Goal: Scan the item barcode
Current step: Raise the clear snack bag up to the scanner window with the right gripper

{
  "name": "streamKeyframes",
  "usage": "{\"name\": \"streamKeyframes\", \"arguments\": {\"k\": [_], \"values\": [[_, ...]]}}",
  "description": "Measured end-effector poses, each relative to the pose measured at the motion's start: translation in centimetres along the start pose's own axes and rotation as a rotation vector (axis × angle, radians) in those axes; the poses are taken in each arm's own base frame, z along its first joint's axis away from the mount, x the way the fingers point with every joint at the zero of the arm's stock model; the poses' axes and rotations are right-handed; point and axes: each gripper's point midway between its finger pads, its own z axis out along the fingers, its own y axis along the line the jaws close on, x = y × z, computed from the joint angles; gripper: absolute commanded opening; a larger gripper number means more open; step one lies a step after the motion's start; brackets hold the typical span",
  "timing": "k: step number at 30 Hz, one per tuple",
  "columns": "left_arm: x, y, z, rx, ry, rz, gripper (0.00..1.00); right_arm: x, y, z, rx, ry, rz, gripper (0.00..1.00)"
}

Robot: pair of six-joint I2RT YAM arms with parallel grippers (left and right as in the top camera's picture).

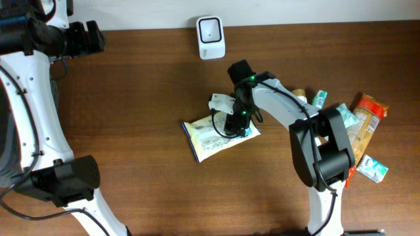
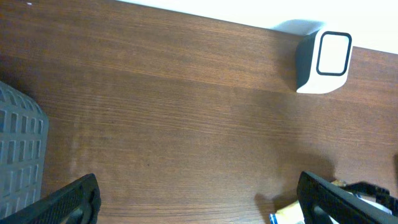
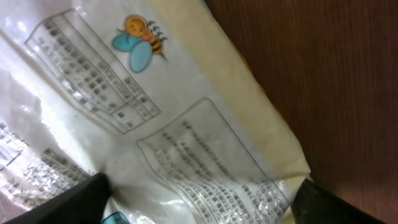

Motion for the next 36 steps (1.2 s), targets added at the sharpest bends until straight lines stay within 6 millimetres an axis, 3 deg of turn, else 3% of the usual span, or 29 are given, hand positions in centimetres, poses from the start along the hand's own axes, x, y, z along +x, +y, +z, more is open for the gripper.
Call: {"name": "streamKeyframes", "arguments": {"k": [2,3,13,17,21,22,24,27,31,36], "values": [[0.0,0.0,0.0,0.0,0.0,0.0,0.99,0.0,0.7,0.1,-0.033,-0.003,0.02,0.07],[0.0,0.0,0.0,0.0,0.0,0.0,0.99,-0.1,0.8,0.1,-0.04,-0.009,0.034,0.04],[0.0,0.0,0.0,0.0,0.0,0.0,0.99,-0.7,0.8,-0.4,-0.057,-0.026,0.294,0.04],[0.0,0.0,0.0,0.0,0.0,0.0,0.99,-1.5,0.4,-2.0,-0.06,-0.011,0.333,0.04],[0.0,0.0,0.0,0.0,0.0,0.0,0.99,-5.6,-3.2,-8.1,0.076,-0.112,0.297,0.04],[0.0,0.0,0.0,0.0,0.0,0.0,0.99,-6.9,-4.1,-11.1,0.135,-0.15,0.279,0.04],[0.0,0.0,0.0,0.0,0.0,0.0,0.99,-8.5,-4.5,-16.4,0.225,-0.2,0.254,0.04],[0.0,0.0,0.0,0.0,0.0,0.0,0.99,-9.9,-3.8,-22.4,0.336,-0.245,0.218,0.04],[0.0,0.0,0.0,0.0,0.0,0.0,0.99,-11.7,-2.4,-26.0,0.434,-0.27,0.166,0.04],[0.0,0.0,0.0,0.0,0.0,0.0,0.99,-12.7,-2.2,-26.3,0.49,-0.259,0.14,0.04]]}}
